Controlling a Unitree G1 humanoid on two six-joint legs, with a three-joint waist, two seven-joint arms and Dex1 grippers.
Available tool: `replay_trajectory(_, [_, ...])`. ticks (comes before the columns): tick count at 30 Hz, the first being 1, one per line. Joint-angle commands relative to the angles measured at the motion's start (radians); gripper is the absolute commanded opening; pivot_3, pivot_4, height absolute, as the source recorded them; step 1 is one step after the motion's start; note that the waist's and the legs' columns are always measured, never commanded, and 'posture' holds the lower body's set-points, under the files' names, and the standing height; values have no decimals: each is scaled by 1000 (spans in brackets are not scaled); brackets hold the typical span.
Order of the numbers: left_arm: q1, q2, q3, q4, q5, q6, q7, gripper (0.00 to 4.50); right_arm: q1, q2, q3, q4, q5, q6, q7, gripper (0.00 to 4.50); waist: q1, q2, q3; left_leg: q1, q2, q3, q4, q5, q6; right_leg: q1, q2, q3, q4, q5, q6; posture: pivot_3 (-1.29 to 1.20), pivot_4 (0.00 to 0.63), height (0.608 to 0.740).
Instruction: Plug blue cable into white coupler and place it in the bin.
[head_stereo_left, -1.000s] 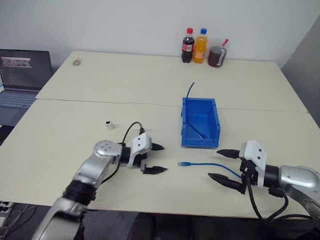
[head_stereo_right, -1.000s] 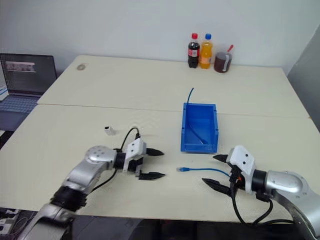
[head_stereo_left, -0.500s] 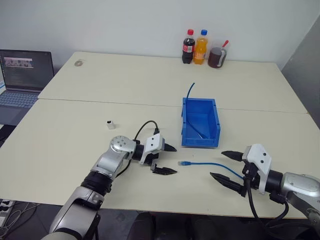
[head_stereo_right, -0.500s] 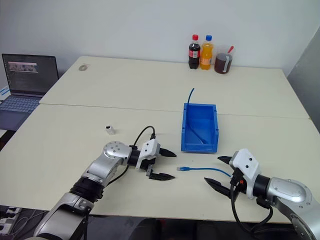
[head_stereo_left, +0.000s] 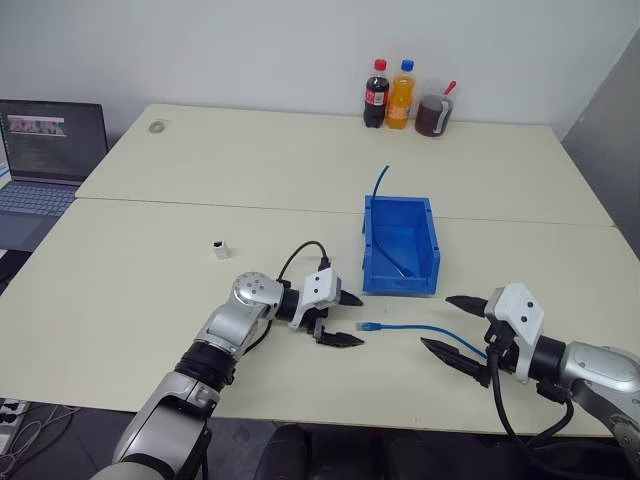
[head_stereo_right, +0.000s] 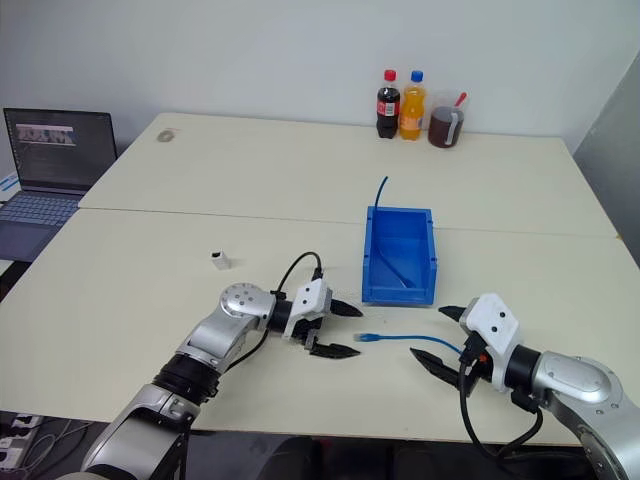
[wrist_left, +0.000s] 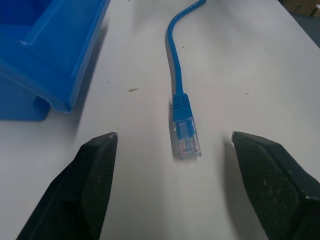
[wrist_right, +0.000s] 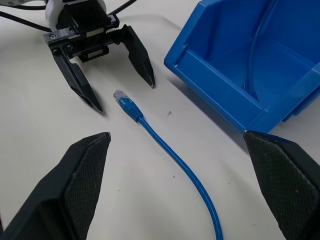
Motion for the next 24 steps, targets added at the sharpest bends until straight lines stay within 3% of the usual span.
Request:
replay_trajectory(1, [4,6,-31,-17,13,13,-27,2845,-10,7,-12,-11,0,-7,-5,4500,0,0,0,0,0,0,0,0,0,0,0,0,0,0,0,0,150,740])
replay_trajectory(5, [15,14,-37,-38,12,20,-33,2147,-8,10,-11,-9,-2,-7,-6,4500,0,0,0,0,0,0,0,0,0,0,0,0,0,0,0,0,150,740])
replay_trajectory(13, [24,26,-32,-52,11,28,-33,276,-8,17,-6,0,-7,-8,-9,4500,-1,0,0,0,0,0,0,0,0,0,0,0,0,0,0,0,150,740])
replay_trajectory(19, [-4,22,-2,-60,-3,79,0,228,-20,27,-7,4,3,6,-17,4500,-1,0,0,0,0,0,0,0,0,0,1,0,1,0,0,0,150,740])
replay_trajectory(21, [-28,35,33,-125,-70,232,-7,228,-32,46,-48,-9,90,73,-38,4500,-2,0,0,0,1,0,1,0,0,0,1,0,1,0,0,0,150,740])
replay_trajectory(24, [-68,57,94,-236,-198,493,-16,228,-50,89,-144,-9,381,240,-117,4500,-5,0,0,-1,3,-1,3,0,0,0,3,0,2,0,0,0,150,740])
